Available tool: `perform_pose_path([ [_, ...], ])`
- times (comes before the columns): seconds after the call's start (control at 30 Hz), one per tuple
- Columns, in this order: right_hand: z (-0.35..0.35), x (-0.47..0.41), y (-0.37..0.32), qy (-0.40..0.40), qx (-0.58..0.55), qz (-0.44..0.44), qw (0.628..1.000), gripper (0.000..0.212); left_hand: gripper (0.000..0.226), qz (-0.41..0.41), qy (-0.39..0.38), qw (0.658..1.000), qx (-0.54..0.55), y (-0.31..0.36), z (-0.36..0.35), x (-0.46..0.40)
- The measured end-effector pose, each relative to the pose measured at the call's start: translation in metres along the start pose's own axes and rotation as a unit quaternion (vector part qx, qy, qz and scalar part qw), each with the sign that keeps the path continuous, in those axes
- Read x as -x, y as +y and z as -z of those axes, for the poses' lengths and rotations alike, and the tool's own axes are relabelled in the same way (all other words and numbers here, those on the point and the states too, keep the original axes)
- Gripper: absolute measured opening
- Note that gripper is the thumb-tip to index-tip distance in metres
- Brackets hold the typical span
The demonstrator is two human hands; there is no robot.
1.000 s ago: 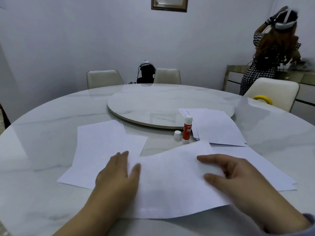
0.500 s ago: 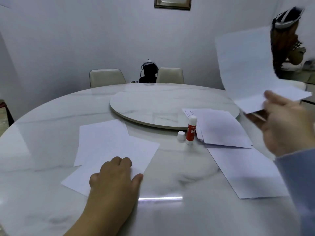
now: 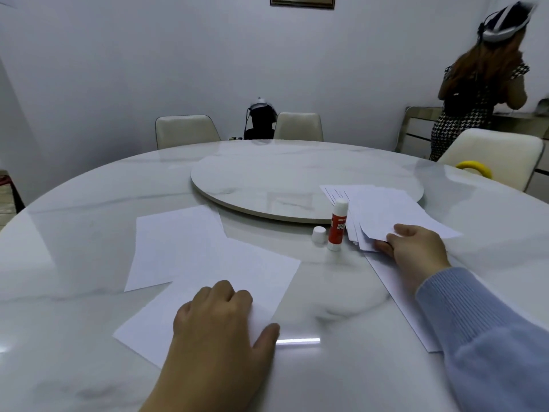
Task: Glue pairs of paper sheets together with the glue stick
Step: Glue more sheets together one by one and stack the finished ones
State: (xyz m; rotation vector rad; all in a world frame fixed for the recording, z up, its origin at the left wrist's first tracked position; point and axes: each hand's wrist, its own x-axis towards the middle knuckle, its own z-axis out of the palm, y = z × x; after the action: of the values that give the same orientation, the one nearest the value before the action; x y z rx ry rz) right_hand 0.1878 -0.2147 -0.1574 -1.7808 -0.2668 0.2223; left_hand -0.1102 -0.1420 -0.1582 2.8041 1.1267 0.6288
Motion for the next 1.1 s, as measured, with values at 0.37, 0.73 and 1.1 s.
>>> perform_pose_path([
  [0.37,0.008,0.034,-0.022,-0.044,-0.069,-0.005,0.997,0.050,0.032,-0.051,-0.044,0.995,0.071,0.004,0.010,0.004],
  [0.73,-0.029,0.044,-0.029,-0.129,0.057,0.091,0.986,0.047,0.054,-0.195,-0.147,0.963,0.112,-0.005,0.016,0.008],
  [1.1,-0.037,0.035,-0.026,-0.130,0.051,0.115,0.984,0.030,0.073,-0.241,-0.236,0.936,0.097,-0.002,0.009,0.006],
])
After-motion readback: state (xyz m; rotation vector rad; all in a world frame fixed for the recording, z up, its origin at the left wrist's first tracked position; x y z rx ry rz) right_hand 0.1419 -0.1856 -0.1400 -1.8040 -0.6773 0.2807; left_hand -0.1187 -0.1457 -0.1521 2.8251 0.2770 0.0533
